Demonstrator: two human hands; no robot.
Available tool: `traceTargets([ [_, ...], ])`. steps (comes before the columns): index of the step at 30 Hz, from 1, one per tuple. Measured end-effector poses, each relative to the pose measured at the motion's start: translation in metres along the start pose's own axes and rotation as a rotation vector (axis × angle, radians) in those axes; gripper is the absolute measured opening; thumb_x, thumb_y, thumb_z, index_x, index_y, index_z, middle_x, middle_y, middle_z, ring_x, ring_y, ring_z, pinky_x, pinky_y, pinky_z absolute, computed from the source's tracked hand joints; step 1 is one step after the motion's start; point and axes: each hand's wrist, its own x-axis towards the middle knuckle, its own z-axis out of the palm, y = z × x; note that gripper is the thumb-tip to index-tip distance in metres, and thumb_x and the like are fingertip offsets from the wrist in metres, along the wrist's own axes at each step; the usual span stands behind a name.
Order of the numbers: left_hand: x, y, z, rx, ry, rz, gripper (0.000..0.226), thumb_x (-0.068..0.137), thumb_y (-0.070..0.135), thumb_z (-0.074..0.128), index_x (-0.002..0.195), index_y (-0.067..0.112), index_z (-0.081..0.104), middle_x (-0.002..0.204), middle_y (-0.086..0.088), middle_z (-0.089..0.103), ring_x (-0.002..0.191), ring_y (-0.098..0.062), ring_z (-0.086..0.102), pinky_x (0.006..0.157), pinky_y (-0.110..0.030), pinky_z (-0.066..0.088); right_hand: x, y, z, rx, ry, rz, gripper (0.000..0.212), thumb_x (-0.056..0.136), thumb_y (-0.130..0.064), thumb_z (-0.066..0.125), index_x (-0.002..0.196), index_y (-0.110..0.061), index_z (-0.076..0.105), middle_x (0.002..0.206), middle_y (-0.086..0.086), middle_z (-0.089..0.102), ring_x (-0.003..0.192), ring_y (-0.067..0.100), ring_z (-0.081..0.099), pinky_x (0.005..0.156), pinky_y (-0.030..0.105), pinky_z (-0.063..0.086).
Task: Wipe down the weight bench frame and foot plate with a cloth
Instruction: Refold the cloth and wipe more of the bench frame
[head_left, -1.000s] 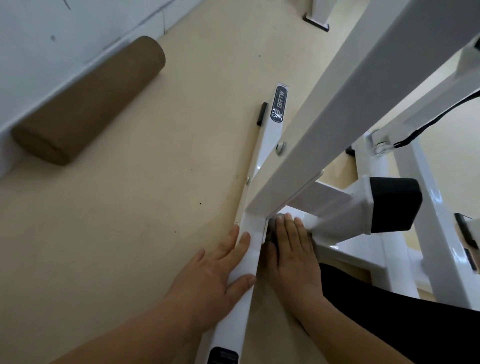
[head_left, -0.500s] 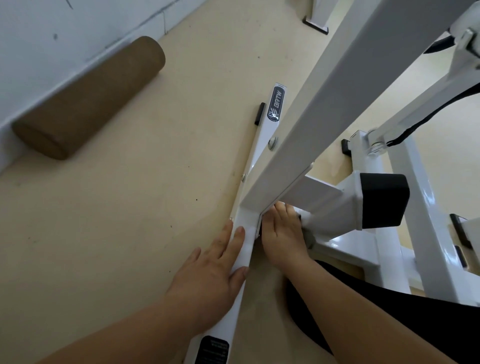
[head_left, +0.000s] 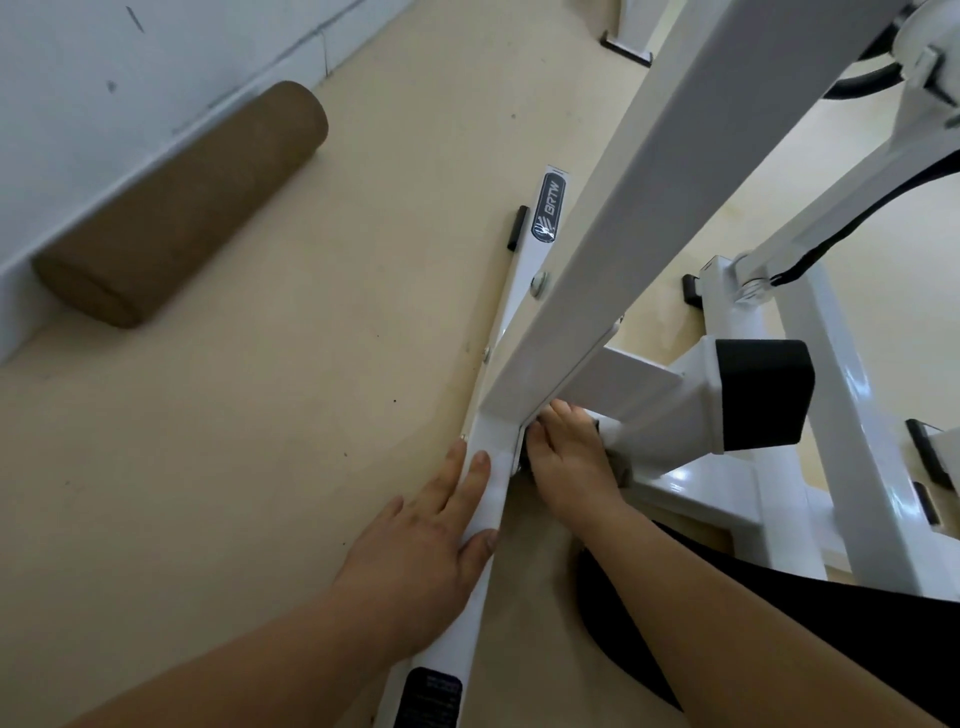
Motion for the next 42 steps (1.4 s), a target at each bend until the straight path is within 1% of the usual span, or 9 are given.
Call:
traceTargets([
  [6,0.001,0.002,-0.003,0.135,-0.01,-0.013,0.071,0.106,0.059,0.018,0.158,0.038,-0.025,0.167,0.012,-0.029,0.159,-0.017,0.004,0.129,-0.042,0.008,-0.051,0.012,-0.011,-0.161,-0.023,0.006,0.043,0.109,-0.025,0.045,0.15,-0.035,0.047,0.16,-0.014,0.039,0.149,0.01,0.033,0.122,0.029,0.023],
  [11,0.011,0.027,0.0,0.245,0.063,-0.05,0.076,0.107,0.033,0.033,0.162,0.015,-0.015,0.168,-0.009,-0.027,0.157,-0.023,-0.018,0.128,-0.038,-0.003,-0.12,0.028,-0.03,0.089,0.127,0.184,0.03,0.105,-0.022,0.05,0.13,-0.032,0.064,0.103,-0.021,0.062,0.105,0.01,0.064,0.08,0.008,0.041],
  [16,0.016,0.055,0.021,0.243,0.056,0.07,0.087,0.103,0.059,0.024,0.16,0.012,-0.022,0.164,-0.007,-0.036,0.15,-0.019,-0.037,0.126,-0.042,-0.017,-0.122,0.057,-0.088,0.218,0.389,0.412,0.023,0.107,-0.031,0.046,0.129,-0.029,0.055,0.101,-0.007,0.063,0.089,0.01,0.057,0.081,0.03,0.044],
  [20,0.011,0.054,0.038,0.281,0.178,0.084,0.091,0.095,0.074,0.008,0.16,0.014,-0.013,0.169,-0.006,-0.022,0.152,-0.019,-0.033,0.127,-0.047,-0.011,-0.099,0.083,-0.107,0.106,0.346,0.49,0.013,0.108,-0.034,0.044,0.114,-0.029,0.054,0.089,-0.009,0.056,0.081,0.016,0.053,0.076,0.031,0.039],
  [24,0.01,0.049,0.043,0.272,0.235,0.104,0.093,0.095,0.077,0.007,0.161,0.012,0.002,0.171,-0.005,-0.006,0.157,-0.017,-0.019,0.126,-0.046,-0.003,-0.07,0.096,-0.094,0.025,0.283,0.472,0.027,0.108,-0.034,0.046,0.127,-0.025,0.063,0.117,0.0,0.065,0.11,0.02,0.06,0.088,0.031,0.045],
  [27,0.01,0.053,0.04,0.228,0.253,0.087,0.096,0.093,0.077,0.01,0.163,0.01,0.004,0.171,-0.003,-0.008,0.156,-0.013,-0.019,0.126,-0.043,-0.005,-0.065,0.104,-0.075,-0.064,0.179,0.373,0.043,0.109,-0.039,0.038,0.149,-0.026,0.05,0.162,-0.008,0.037,0.154,0.014,0.022,0.124,0.038,0.025],
  [32,0.008,0.059,0.034,0.201,0.264,0.06,0.092,0.09,0.073,0.001,0.162,0.017,-0.013,0.168,0.003,-0.025,0.15,-0.007,-0.034,0.127,-0.039,-0.012,-0.063,0.134,-0.081,-0.287,-0.013,0.46,0.063,0.106,-0.056,0.011,0.163,-0.03,0.0,0.171,-0.008,-0.009,0.156,0.019,-0.017,0.127,0.045,-0.009],
  [35,0.008,0.062,0.033,0.22,0.234,0.046,0.088,0.094,0.072,0.002,0.161,0.018,-0.017,0.168,0.004,-0.027,0.147,-0.007,-0.039,0.127,-0.04,-0.013,-0.049,0.135,-0.088,-0.235,-0.024,0.589,0.065,0.106,-0.055,0.01,0.163,-0.027,-0.002,0.172,-0.003,-0.01,0.156,0.025,-0.019,0.126,0.051,-0.009],
  [42,0.008,0.06,0.036,0.232,0.251,0.046,0.093,0.09,0.076,-0.001,0.163,0.019,-0.01,0.17,0.003,-0.023,0.15,-0.009,-0.035,0.128,-0.041,-0.01,-0.065,0.133,-0.072,-0.285,-0.018,0.301,0.062,0.107,-0.054,0.011,0.163,-0.031,0.005,0.171,-0.011,-0.007,0.155,0.011,-0.02,0.127,0.043,-0.009],
])
